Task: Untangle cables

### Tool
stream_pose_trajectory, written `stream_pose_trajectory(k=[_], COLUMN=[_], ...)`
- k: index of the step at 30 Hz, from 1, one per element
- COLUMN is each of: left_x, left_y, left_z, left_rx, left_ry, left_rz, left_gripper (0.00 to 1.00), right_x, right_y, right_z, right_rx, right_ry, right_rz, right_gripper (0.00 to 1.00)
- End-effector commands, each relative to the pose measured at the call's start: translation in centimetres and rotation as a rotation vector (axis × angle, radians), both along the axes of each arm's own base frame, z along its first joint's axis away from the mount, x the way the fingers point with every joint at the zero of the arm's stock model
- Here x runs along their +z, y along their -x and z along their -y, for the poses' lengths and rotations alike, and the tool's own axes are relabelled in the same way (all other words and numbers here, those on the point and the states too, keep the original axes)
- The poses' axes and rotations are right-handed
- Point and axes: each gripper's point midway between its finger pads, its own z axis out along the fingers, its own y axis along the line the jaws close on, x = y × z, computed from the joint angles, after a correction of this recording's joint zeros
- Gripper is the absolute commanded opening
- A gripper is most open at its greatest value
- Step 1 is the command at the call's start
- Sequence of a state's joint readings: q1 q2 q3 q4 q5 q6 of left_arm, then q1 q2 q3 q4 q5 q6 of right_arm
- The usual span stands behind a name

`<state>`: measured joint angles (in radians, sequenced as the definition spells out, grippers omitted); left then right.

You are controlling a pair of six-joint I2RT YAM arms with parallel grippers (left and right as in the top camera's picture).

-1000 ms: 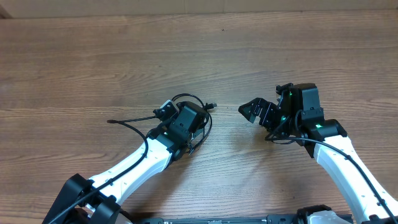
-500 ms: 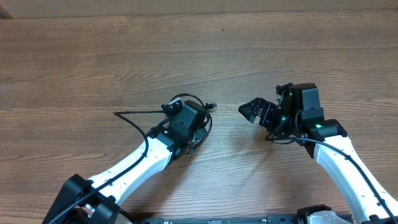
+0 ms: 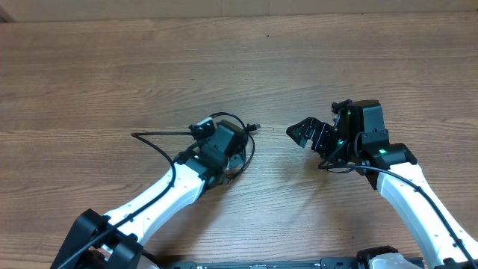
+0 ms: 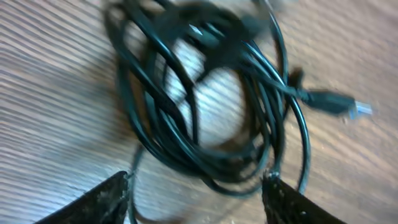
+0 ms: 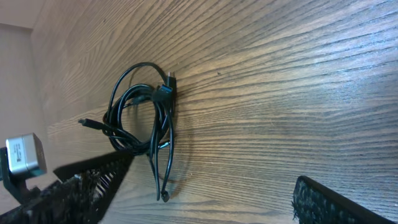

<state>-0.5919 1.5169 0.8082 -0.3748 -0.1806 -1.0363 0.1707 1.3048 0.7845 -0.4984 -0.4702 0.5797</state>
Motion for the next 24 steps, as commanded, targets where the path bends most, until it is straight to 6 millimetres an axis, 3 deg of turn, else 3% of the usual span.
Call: stream_pose_trajectory(k=[1,5,8,11,17,19,20,24], left_x=[0.8,0.9,0.9,0.9,0.9,1.0,1.0,1.0], left_y=[-1.9,-2.7,-2.8,-2.8,-2.9,-3.0,-3.0,-3.0], left_z=[-2.6,-4.0,-4.0,-4.0,-3.8,-3.5,-3.2,-2.9], left_rx=[0.080,0.070,0.056,0.061,0.075,0.069,0.061,0.053], left_ry=[-0.024,-0.049,-0.055,-0.053,-0.031,-0.018,-0.003,0.012], left_rz=[0.031,0.041,0.046,0.046,0.047,0.048,0.049,0.045], left_gripper=[0.58,0.56,0.56,0.49,0.47,0.37,0.27,0.26], right_x=[0.9,0.9,0.9,0.9,0.9,0.9,0.9,0.9], right_y=[-0.6,-0.6,-0.6,-0.6,-0.6,-0.6,-0.6,-0.6], right_z=[0.0,0.0,0.0,0.0,0.0,0.0,0.0,0.0], right_rx=[-0.003,-0.003,-0.003,-0.003,-0.003,-0.003,-0.003,-0.003], right_ry=[0.003,0.003,0.003,0.003,0.003,0.003,0.003,0.003], right_rz=[0.028,0.028,0.028,0.028,0.028,0.028,0.028,0.028], right_gripper=[1.00,1.00,1.00,1.00,1.00,1.00,1.00,1.00])
